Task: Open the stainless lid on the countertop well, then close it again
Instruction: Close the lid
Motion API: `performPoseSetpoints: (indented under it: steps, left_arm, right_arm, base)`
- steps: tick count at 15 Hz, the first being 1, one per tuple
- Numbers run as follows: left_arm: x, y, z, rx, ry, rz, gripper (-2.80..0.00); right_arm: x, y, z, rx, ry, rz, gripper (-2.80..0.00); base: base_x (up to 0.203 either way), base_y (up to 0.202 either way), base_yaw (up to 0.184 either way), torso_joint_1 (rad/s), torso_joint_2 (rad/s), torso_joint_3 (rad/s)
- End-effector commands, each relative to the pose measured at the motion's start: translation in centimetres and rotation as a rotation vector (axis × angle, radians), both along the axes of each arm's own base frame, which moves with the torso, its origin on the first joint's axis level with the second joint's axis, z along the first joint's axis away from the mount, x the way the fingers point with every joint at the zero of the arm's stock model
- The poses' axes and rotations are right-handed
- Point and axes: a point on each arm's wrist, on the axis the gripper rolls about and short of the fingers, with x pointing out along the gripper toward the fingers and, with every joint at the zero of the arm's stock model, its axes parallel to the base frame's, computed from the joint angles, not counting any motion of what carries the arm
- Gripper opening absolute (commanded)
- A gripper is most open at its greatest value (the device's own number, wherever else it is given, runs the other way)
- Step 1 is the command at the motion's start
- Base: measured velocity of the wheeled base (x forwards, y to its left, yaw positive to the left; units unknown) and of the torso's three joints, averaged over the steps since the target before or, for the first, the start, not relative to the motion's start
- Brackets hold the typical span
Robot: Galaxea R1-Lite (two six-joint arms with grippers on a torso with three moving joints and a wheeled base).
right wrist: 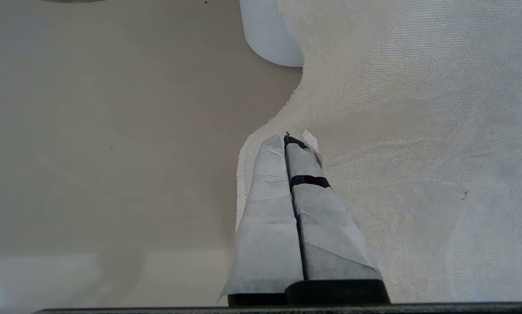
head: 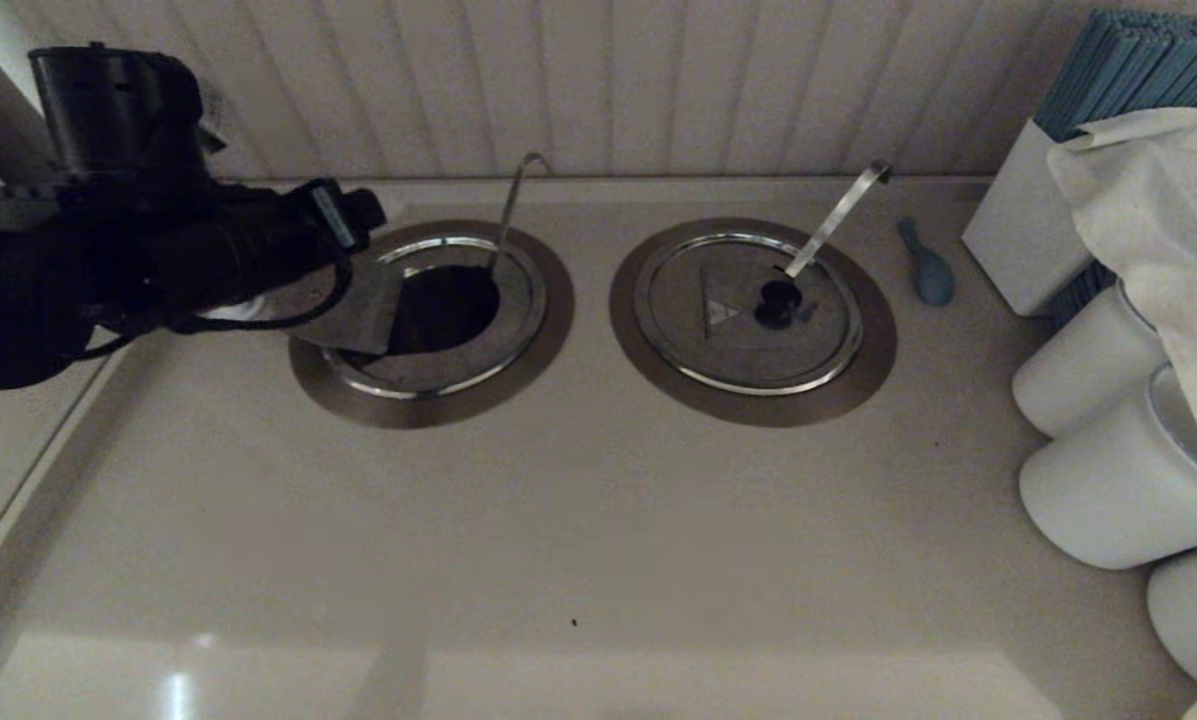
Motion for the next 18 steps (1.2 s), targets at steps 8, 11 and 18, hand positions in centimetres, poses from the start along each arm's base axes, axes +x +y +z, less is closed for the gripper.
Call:
performPoseSetpoints:
  steps: [8, 11, 18]
  left_arm:
    - [-4.5, 2.7, -2.2, -0.156, 0.073, 0.078, 0.00]
    - [-3.9, 5.0, -2.7, -0.164, 0.087, 0.127, 0.00]
    - [0.2, 7.6, -5.9, -0.203, 0.057, 0.142, 0.00]
  right_arm:
    - [0.0, 0.0, 0.0, 0.000, 0.001, 0.000, -2.80]
    - [0.0, 0.0, 0.0, 0.000, 0.000, 0.000, -2.80]
    - [0.0, 0.0, 0.0, 0.000, 0.001, -0.001, -2.80]
  base:
    - [0.000, 0.000, 0.000, 0.000, 0.00, 0.000]
    - [0.000, 0.000, 0.000, 0.000, 0.00, 0.000]
    - [0.000, 0.000, 0.000, 0.000, 0.00, 0.000]
